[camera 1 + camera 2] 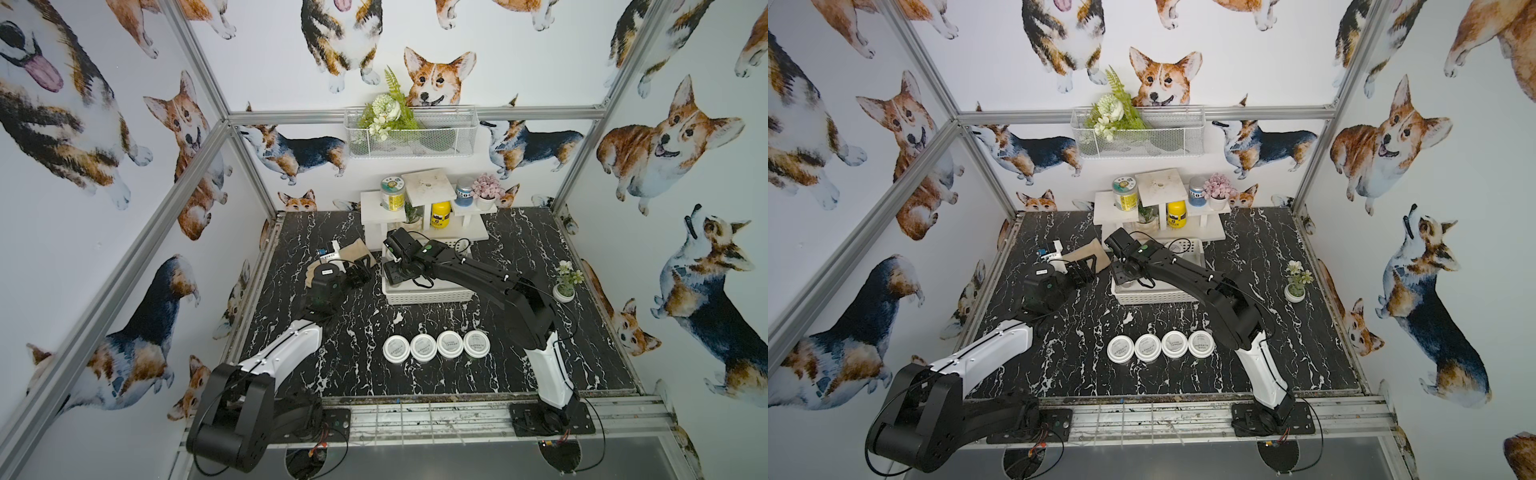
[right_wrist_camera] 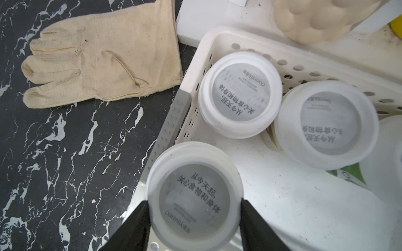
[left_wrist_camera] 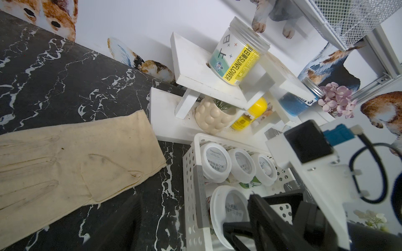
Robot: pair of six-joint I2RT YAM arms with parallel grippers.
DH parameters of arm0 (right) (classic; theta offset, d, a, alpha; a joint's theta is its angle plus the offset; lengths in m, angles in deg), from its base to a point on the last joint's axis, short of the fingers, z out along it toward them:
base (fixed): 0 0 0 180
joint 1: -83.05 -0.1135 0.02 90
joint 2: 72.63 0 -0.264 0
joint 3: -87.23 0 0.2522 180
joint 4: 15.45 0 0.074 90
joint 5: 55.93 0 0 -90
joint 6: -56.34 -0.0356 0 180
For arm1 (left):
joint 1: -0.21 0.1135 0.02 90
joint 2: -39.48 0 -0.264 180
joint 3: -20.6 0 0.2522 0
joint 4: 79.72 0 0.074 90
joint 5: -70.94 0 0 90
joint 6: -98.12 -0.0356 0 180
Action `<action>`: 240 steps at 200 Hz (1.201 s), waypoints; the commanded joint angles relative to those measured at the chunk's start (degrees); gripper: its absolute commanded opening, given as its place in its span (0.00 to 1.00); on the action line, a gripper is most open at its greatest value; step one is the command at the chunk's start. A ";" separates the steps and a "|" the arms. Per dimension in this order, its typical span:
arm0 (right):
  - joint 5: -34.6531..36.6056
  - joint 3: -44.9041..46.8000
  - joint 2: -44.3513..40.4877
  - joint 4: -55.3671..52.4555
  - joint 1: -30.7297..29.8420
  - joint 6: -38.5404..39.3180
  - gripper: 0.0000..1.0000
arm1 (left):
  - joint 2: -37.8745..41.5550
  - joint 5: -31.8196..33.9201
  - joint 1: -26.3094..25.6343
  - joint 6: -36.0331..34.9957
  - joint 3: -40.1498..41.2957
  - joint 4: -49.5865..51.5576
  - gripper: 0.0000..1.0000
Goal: Put the yogurt in the basket
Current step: Place the yogurt in the basket.
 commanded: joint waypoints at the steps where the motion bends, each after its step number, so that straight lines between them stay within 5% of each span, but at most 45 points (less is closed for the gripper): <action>1: 1.34 -0.79 0.59 -1.33 -0.46 -0.39 0.66 | 0.07 -0.26 0.16 0.15 0.11 -1.94 0.81; 105: 3.41 -2.09 2.22 -2.69 -0.96 0.14 0.66 | -0.10 -0.35 0.16 0.14 0.02 -1.80 0.81; 156: 3.45 -2.71 2.36 -3.14 -1.20 0.18 0.77 | -0.18 -0.34 0.16 0.14 0.02 -1.85 0.81; 240: 5.07 1.50 -6.17 -0.38 -1.12 1.15 0.80 | -0.28 -0.35 0.16 0.10 -0.16 -1.70 0.81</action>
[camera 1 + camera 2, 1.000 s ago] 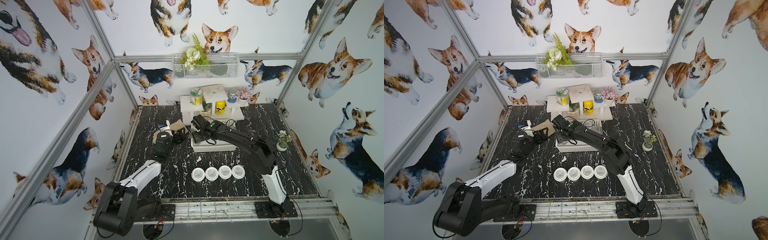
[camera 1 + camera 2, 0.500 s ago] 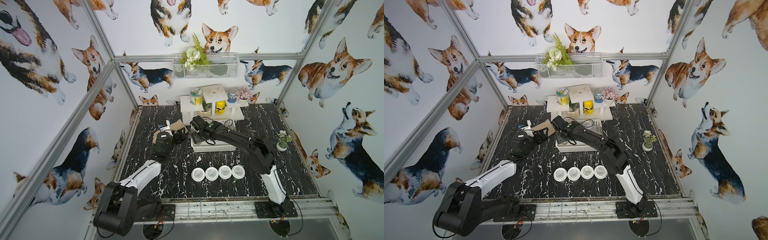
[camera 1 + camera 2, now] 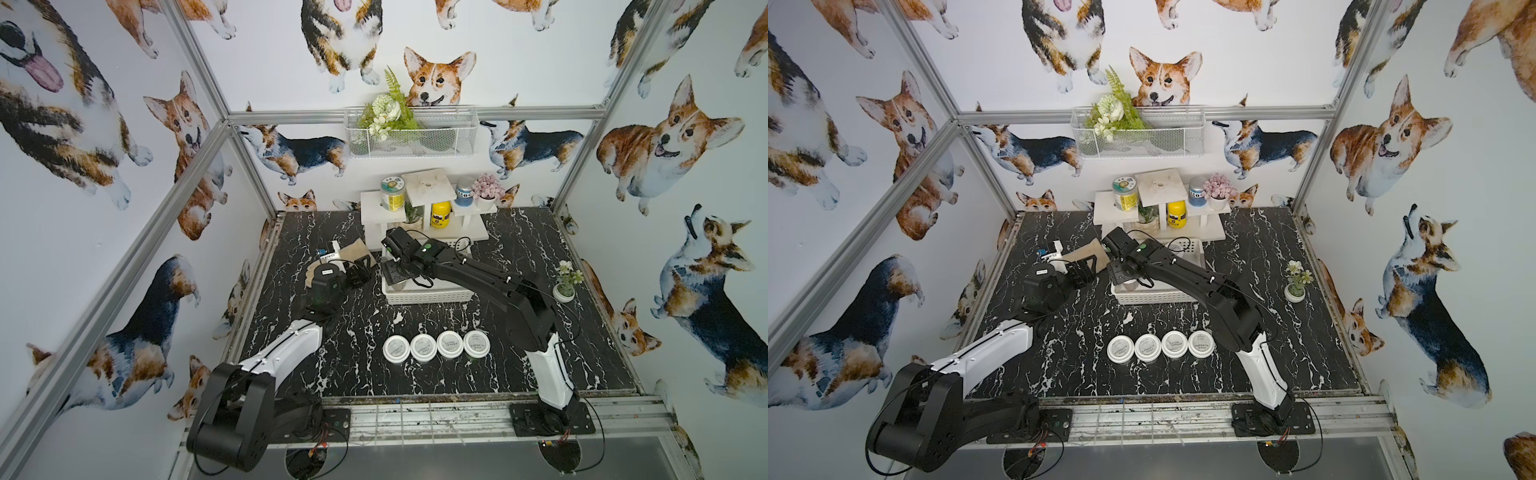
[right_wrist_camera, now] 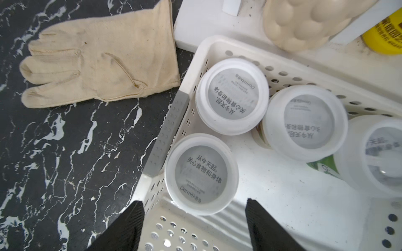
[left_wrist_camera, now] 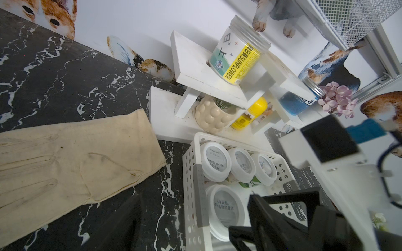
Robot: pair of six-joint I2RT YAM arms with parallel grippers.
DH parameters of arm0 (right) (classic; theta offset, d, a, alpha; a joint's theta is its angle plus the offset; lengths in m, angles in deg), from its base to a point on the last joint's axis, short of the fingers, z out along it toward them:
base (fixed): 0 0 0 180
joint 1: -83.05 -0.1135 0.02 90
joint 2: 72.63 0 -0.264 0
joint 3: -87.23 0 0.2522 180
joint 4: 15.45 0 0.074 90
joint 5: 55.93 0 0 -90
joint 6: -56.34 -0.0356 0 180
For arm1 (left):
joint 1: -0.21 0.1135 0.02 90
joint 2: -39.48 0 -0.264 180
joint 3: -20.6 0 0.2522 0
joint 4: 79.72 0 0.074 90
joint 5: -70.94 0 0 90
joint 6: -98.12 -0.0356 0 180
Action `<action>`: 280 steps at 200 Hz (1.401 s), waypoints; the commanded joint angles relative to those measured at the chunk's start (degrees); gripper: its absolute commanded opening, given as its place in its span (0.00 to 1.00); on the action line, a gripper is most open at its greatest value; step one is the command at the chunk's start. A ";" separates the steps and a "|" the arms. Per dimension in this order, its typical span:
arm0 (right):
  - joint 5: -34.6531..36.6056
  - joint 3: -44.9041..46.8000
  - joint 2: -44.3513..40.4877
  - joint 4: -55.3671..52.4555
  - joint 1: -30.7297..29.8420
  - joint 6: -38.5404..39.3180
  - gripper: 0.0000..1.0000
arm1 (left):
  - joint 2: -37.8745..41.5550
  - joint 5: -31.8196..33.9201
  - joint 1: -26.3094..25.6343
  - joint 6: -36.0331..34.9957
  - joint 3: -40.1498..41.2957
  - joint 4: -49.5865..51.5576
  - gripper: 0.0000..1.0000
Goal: Put the yogurt in the basket
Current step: Place the yogurt in the basket, then pick up the yogurt from the center of the board.
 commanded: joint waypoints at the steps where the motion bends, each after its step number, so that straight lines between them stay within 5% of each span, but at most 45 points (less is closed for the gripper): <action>1: 2.14 2.44 -3.85 2.04 0.00 0.87 0.80 | -0.10 -0.11 0.14 -0.14 -0.16 -1.69 0.81; 148: 4.49 52.29 -45.80 15.93 7.15 -3.83 0.76 | -0.63 -0.15 0.14 -0.33 -0.75 -0.90 0.81; 233: -3.39 52.60 -47.72 12.68 8.80 -5.68 0.71 | -0.45 -0.23 0.14 -0.25 -0.69 -0.88 0.81; 280: -4.36 54.84 -48.60 7.25 3.47 -6.49 0.70 | -0.43 -0.42 0.14 -0.24 -0.59 -1.14 0.81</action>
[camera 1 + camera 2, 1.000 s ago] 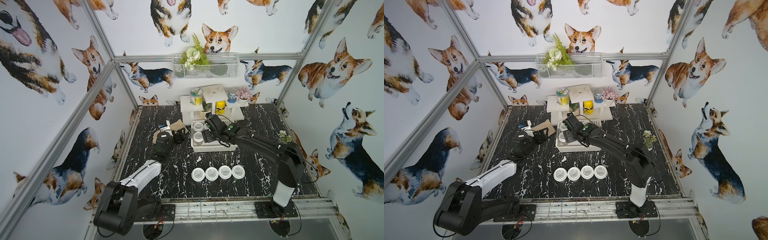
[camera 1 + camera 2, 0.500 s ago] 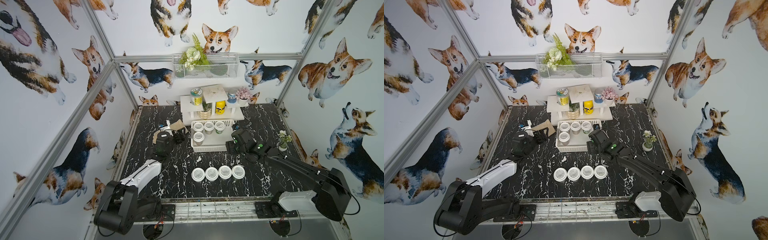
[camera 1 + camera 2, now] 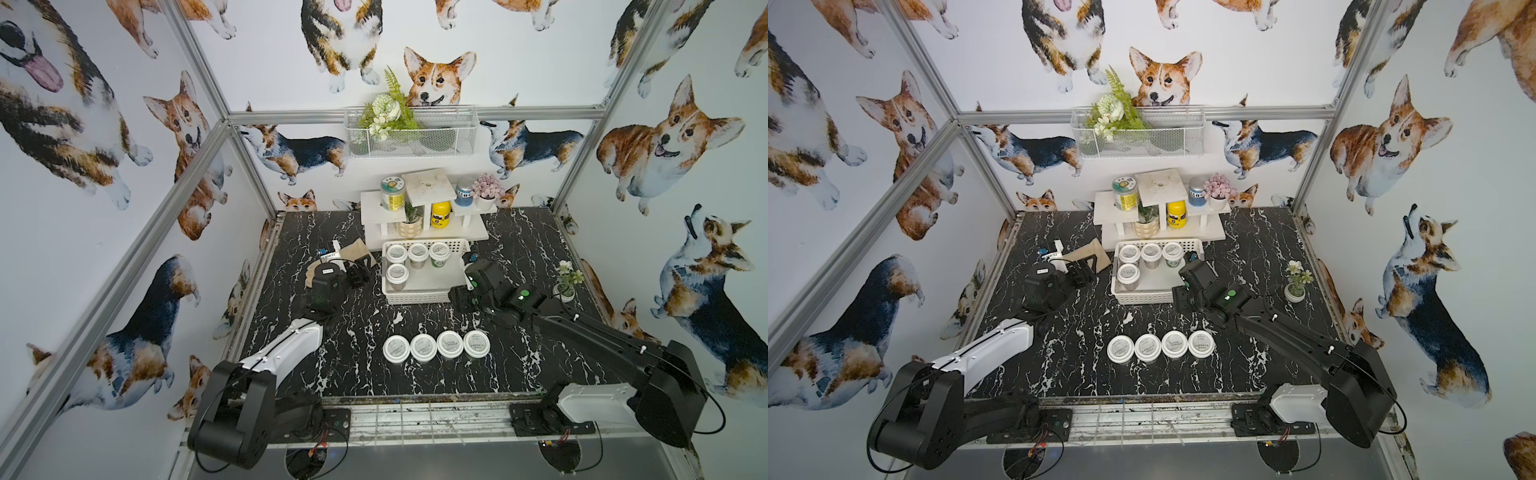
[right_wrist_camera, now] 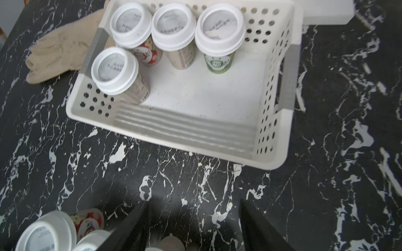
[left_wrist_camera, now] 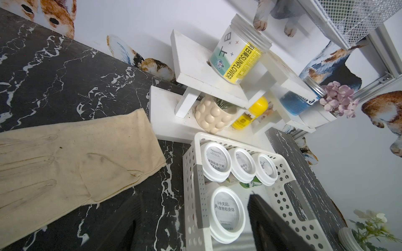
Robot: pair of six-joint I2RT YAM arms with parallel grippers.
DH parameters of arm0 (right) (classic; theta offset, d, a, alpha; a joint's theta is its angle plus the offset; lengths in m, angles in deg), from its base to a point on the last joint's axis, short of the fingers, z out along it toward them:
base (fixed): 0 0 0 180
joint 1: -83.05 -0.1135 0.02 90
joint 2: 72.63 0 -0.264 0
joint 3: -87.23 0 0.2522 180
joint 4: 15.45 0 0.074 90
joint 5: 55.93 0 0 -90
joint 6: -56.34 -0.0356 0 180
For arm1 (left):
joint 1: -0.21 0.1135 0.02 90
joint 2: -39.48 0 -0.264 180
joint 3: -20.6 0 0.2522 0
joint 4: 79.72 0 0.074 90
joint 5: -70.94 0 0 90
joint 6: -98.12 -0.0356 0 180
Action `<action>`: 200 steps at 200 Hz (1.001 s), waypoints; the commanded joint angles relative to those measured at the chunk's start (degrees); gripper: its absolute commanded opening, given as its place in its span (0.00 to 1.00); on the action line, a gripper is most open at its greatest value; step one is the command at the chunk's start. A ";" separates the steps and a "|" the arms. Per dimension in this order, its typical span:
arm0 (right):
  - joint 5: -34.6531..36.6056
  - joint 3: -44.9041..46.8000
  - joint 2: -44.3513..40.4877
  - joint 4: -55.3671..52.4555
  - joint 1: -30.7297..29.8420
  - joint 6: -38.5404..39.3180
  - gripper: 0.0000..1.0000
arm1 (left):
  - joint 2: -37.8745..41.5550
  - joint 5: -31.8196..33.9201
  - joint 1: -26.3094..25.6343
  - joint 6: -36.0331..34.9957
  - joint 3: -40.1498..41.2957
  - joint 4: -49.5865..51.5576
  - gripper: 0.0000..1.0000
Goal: Put the yogurt in the basket
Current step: Pick up the yogurt from the center of the board.
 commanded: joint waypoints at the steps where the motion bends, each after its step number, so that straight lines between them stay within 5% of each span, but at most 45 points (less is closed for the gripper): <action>1: -1.12 0.56 -0.73 -4.39 -2.56 -1.49 0.70 | 0.13 -0.37 0.14 -0.18 -0.18 -1.17 0.81; 78: -4.32 -0.36 -3.24 -11.87 -8.06 -2.93 0.76 | 0.16 -0.46 0.14 -0.22 -0.31 -1.02 0.81; 200: 2.99 5.92 -12.56 -21.27 -8.42 -14.52 0.81 | 0.56 -0.42 0.14 -0.11 0.07 -1.19 0.81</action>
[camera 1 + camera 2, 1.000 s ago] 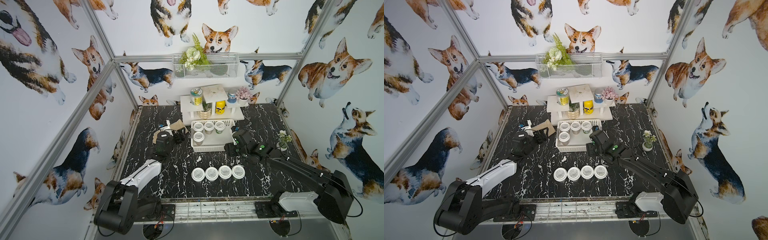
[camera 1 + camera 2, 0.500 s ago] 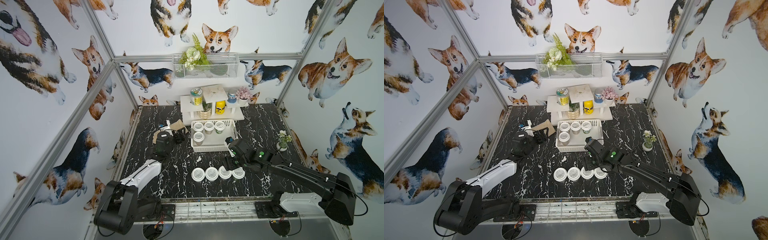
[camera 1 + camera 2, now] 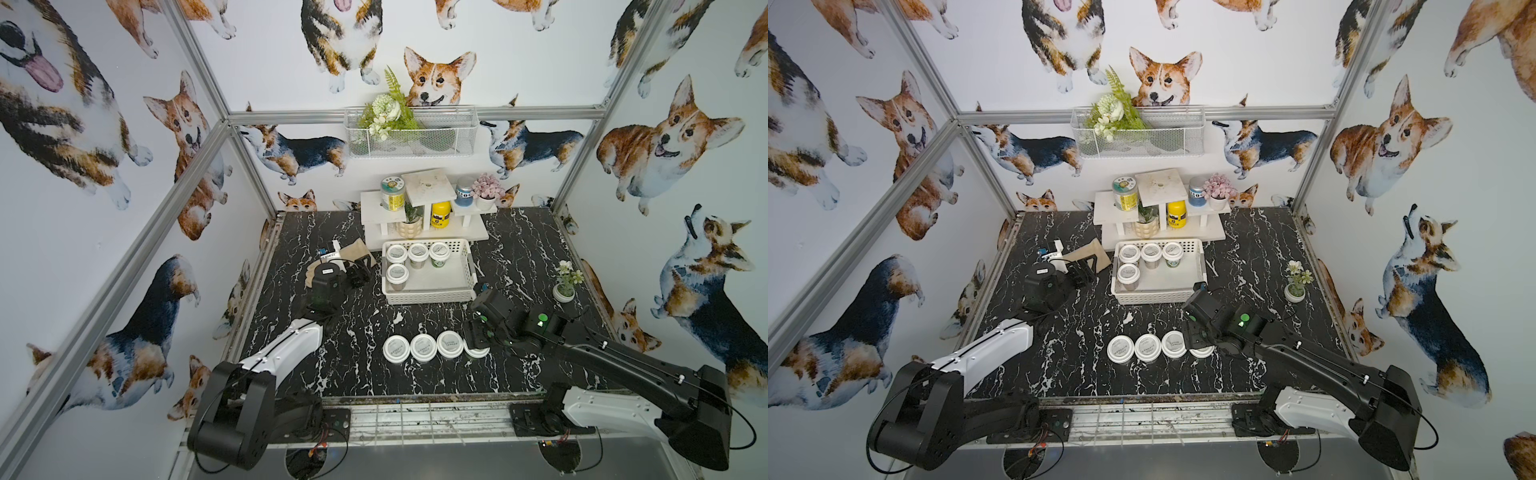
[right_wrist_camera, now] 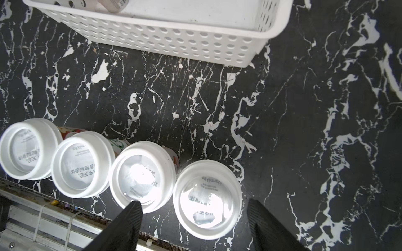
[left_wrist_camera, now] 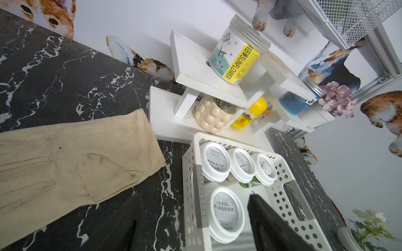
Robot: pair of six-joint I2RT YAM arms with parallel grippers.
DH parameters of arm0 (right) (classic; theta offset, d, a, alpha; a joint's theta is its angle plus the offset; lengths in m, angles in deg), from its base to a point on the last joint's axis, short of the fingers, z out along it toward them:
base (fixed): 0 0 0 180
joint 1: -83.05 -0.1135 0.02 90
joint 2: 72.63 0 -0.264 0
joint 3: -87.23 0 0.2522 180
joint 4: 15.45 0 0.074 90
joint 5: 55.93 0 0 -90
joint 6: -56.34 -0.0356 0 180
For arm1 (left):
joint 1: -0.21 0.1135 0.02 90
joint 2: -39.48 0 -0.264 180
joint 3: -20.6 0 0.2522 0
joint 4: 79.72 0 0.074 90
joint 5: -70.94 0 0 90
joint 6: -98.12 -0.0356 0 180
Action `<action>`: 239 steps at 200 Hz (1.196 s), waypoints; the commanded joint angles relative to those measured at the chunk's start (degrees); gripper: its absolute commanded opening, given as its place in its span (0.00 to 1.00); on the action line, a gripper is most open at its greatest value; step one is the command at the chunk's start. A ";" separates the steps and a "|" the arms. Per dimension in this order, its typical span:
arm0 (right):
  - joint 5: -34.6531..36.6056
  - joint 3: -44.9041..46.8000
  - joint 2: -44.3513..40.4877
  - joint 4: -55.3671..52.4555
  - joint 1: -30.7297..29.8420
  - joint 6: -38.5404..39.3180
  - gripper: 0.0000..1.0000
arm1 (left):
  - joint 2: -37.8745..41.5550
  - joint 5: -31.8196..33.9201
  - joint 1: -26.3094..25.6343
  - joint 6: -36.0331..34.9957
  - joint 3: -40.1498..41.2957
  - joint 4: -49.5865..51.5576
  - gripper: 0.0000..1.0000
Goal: Put the yogurt in the basket
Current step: Pick up the yogurt from the center of the board.
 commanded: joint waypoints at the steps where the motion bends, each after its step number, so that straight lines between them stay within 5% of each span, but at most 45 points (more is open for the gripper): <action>1: 0.62 1.18 -1.08 -2.17 -0.09 -3.01 0.81 | 0.34 -0.24 0.14 -0.06 0.07 -1.18 0.81; 120: -2.70 5.71 -1.88 -0.69 -0.09 -4.26 0.74 | 0.20 -0.29 0.14 -0.14 -0.16 -1.00 0.81; 239: -2.17 5.39 0.35 0.41 -0.09 -3.71 0.79 | 0.20 -0.26 0.14 -0.19 -0.16 -1.01 0.81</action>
